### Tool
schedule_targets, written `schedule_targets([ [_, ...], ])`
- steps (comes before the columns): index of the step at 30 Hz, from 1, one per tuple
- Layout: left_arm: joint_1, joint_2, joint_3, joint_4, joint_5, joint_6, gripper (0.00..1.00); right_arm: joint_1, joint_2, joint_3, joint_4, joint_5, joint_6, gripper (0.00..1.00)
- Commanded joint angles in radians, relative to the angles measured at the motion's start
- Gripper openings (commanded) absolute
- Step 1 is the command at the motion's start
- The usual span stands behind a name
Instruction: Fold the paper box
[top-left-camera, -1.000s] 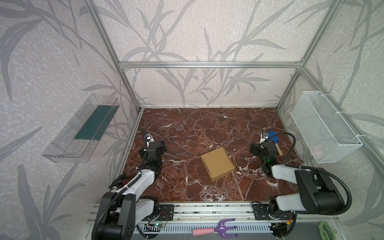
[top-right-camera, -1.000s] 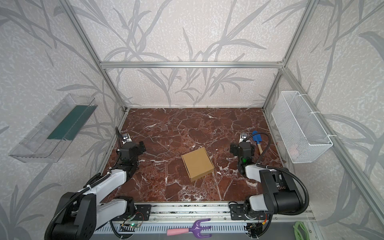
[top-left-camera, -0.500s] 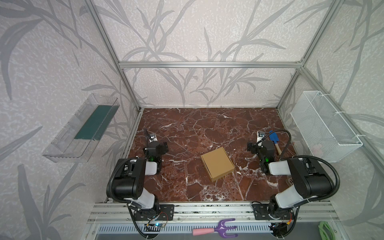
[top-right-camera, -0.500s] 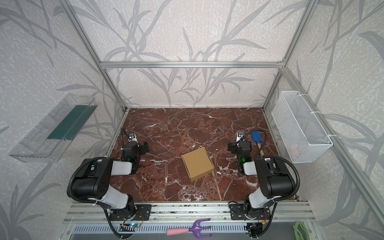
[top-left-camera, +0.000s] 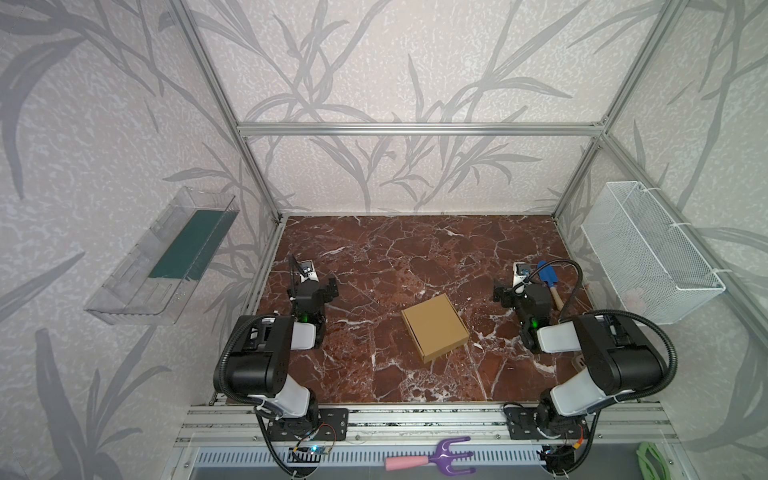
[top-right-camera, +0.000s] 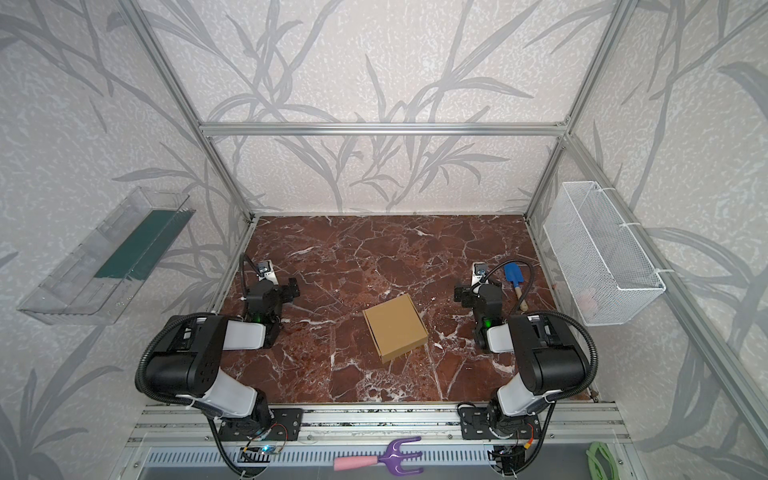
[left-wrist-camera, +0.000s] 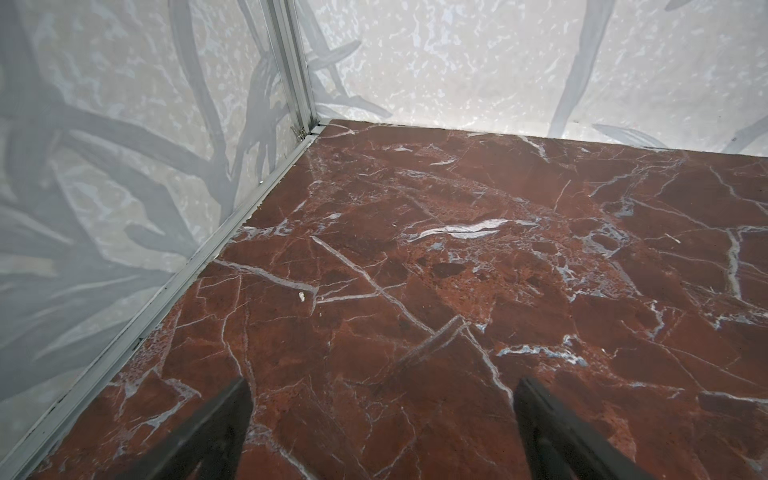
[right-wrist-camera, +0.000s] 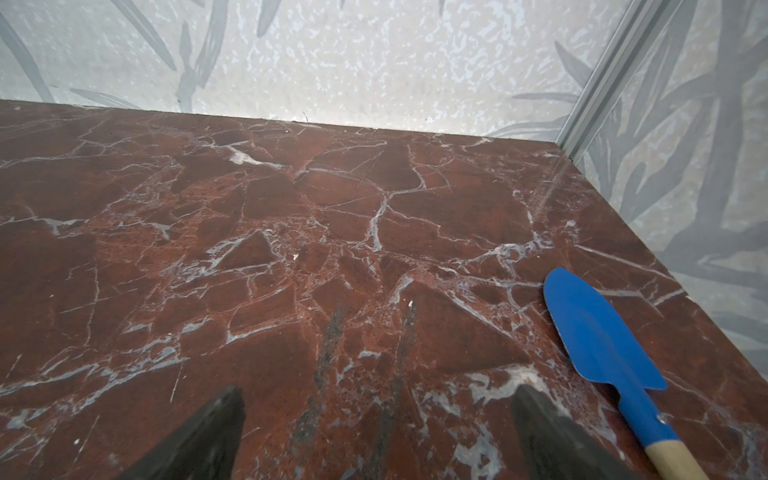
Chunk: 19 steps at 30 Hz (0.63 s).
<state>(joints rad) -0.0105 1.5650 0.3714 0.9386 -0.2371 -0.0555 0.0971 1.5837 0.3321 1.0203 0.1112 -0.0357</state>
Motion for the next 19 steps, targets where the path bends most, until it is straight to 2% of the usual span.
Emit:
schedule_targets([
  [1,-0.005,0.012,-0.005,0.040,-0.021,0.023,0.99,-0.004,-0.001,0.029,-0.022,-0.025,-0.018,0.99],
  [7,-0.007,0.012,-0.006,0.044,-0.027,0.026,0.99,-0.002,-0.001,0.042,-0.044,-0.129,-0.055,0.99],
  [19,-0.007,0.012,-0.006,0.043,-0.027,0.025,0.99,-0.011,0.000,0.038,-0.032,-0.124,-0.044,0.99],
])
